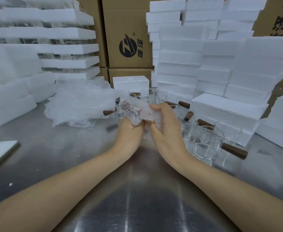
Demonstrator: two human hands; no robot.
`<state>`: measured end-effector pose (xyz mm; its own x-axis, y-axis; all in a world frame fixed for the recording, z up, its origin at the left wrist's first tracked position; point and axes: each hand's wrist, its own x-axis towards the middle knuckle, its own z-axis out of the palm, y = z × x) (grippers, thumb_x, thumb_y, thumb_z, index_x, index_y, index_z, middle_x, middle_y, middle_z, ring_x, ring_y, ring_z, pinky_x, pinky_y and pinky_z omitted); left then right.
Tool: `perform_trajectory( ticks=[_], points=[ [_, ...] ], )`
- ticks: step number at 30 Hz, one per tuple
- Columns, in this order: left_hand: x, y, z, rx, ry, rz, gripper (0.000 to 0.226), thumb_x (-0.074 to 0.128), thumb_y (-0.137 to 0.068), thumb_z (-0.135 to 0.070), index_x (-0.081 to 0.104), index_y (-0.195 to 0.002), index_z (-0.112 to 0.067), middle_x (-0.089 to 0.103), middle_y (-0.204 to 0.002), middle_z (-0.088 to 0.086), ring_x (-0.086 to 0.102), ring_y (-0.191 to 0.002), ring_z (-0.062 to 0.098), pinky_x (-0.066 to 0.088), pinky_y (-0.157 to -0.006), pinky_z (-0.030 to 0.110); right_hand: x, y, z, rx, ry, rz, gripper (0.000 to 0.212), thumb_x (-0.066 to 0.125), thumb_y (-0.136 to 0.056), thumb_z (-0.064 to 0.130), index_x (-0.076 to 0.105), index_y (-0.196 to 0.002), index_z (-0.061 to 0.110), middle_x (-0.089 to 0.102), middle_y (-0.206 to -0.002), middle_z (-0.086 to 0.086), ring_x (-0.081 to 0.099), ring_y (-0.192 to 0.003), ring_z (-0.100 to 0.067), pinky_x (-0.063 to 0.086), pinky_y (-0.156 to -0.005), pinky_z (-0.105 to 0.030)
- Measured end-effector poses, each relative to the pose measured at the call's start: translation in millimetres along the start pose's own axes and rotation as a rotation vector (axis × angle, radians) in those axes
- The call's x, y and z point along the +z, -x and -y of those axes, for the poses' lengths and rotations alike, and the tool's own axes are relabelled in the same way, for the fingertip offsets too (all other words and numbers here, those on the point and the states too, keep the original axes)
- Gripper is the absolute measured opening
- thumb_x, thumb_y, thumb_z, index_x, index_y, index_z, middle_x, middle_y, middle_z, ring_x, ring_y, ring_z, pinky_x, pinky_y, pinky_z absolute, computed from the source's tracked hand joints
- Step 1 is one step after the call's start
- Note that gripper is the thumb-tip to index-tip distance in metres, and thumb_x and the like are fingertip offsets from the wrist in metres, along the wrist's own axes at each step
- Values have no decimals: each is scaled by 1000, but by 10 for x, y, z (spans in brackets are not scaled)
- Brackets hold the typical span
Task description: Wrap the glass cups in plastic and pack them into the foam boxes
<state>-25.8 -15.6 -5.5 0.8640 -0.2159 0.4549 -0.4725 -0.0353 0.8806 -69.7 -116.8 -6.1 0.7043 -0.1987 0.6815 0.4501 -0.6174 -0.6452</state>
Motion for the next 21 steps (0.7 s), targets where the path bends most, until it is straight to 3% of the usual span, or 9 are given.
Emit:
perform_trajectory(
  ticks=[5,7,9,11,13,15,18,21],
  points=[
    [10,18,-16,37,-81,-15,22,51,-95,-7,62,-81,-20,69,-81,6,66,-82,23,55,-76,45,11,3,14,35,43,-13,28,54,-84,8,46,-102,27,57,-107,7,51,-98,-4,40,-80,-20],
    [13,14,-12,67,-139,-21,17,52,-94,-8,62,-80,-11,68,-79,15,66,-80,31,54,-70,49,12,11,19,39,17,-27,27,49,-80,8,44,-98,28,58,-104,8,53,-95,-7,41,-77,-21],
    [10,15,-2,127,-242,28,16,50,-92,-11,62,-81,-8,67,-76,13,66,-76,28,53,-65,48,10,10,-2,69,-24,-51,27,48,-79,5,46,-94,27,59,-96,10,55,-88,-6,40,-72,-17],
    [10,61,-10,196,-340,85,18,49,-93,-21,63,-82,-18,68,-77,-1,65,-75,9,54,-67,37,-2,-20,-35,130,-88,-101,29,52,-82,-2,47,-87,27,60,-85,14,54,-78,0,39,-66,-13],
    [18,125,-30,277,-335,103,18,50,-95,-24,56,-83,-35,64,-81,-21,57,-77,-12,45,-66,7,-18,-62,-76,191,-150,-159,25,57,-85,0,51,-85,23,61,-81,14,54,-73,3,40,-66,-12],
    [16,144,-14,314,-338,102,21,48,-98,-22,48,-88,-40,56,-81,-25,50,-82,-21,35,-70,0,-25,-83,-96,199,-153,-172,19,58,-87,1,53,-90,19,61,-85,14,54,-77,6,40,-69,-8],
    [-7,81,55,239,-345,113,15,42,-102,-20,56,-103,-24,58,-89,-17,55,-84,-9,36,-68,2,-9,-64,-104,183,-66,-75,23,55,-88,3,54,-103,20,60,-97,14,53,-89,11,38,-75,-5],
    [-44,-5,90,150,-317,53,17,44,-101,-15,59,-96,-18,61,-81,-11,56,-74,-7,38,-62,5,1,-35,-89,147,110,43,41,53,-91,18,48,-132,20,52,-131,6,45,-121,-4,32,-97,-15]
  ],
)
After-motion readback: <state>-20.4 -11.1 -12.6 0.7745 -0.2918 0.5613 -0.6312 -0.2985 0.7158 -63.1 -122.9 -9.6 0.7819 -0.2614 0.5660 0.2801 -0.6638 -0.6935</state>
